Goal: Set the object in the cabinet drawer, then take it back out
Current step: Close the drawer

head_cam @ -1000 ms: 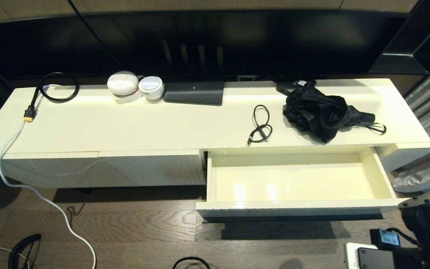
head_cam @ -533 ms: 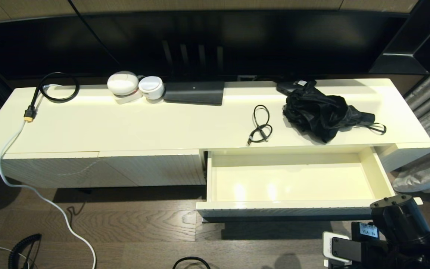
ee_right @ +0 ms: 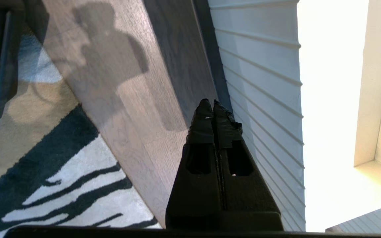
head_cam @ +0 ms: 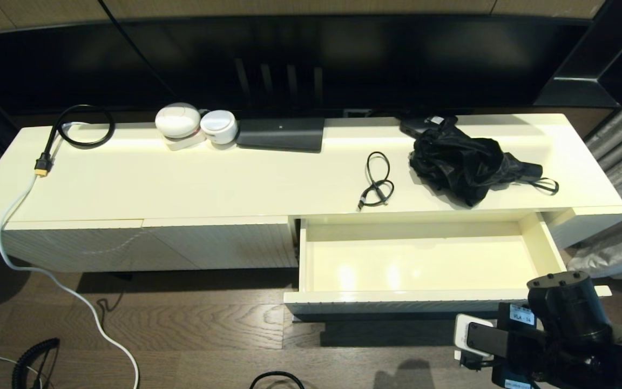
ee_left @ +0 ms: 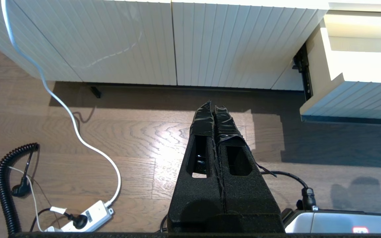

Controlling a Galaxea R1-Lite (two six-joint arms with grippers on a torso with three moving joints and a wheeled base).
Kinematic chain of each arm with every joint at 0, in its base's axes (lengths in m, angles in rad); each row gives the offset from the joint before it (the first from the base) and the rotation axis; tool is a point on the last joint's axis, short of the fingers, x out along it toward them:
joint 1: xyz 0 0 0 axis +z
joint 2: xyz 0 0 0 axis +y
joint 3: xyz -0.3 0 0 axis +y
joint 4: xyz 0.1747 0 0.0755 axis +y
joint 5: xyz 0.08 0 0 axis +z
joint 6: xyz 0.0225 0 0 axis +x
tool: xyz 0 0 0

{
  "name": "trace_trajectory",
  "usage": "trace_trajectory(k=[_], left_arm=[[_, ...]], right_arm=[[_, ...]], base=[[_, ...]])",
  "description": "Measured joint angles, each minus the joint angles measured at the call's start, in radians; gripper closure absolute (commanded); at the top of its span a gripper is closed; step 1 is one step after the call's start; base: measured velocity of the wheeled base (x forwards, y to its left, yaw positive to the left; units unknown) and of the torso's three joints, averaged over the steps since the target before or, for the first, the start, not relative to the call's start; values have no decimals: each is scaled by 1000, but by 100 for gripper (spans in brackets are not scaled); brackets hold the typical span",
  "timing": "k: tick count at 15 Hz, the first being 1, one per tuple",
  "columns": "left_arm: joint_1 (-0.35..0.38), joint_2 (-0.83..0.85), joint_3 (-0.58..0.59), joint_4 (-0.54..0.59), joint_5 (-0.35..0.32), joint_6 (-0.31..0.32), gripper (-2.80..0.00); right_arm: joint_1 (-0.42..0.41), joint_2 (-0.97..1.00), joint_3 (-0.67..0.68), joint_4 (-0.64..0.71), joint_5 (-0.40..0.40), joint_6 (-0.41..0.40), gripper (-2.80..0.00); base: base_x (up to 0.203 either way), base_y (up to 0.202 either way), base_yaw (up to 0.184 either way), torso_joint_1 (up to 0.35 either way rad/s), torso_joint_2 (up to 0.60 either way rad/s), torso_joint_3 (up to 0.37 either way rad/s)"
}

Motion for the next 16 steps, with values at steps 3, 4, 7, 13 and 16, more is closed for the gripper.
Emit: trace_trajectory(k=[3,4,7,13,16], left_arm=[[0,0,0,0,0,0,0],[0,0,0,0,0,0,0],[0,0,0,0,0,0,0],[0,0,0,0,0,0,0],[0,0,0,0,0,0,0]], right_arm=[[2,49,-1,-105,2,0,0],[7,68,-2,-146,3,0,0],[17,119,-3,-231,3,-1,0],[17,201,-14,-360,1,-2,0],[16,218,-37,-372,-3,-3,0]], base=[[0,0,0,0,0,0],[0,0,0,0,0,0],[0,0,0,0,0,0],[0,0,0,0,0,0],[0,0,0,0,0,0]])
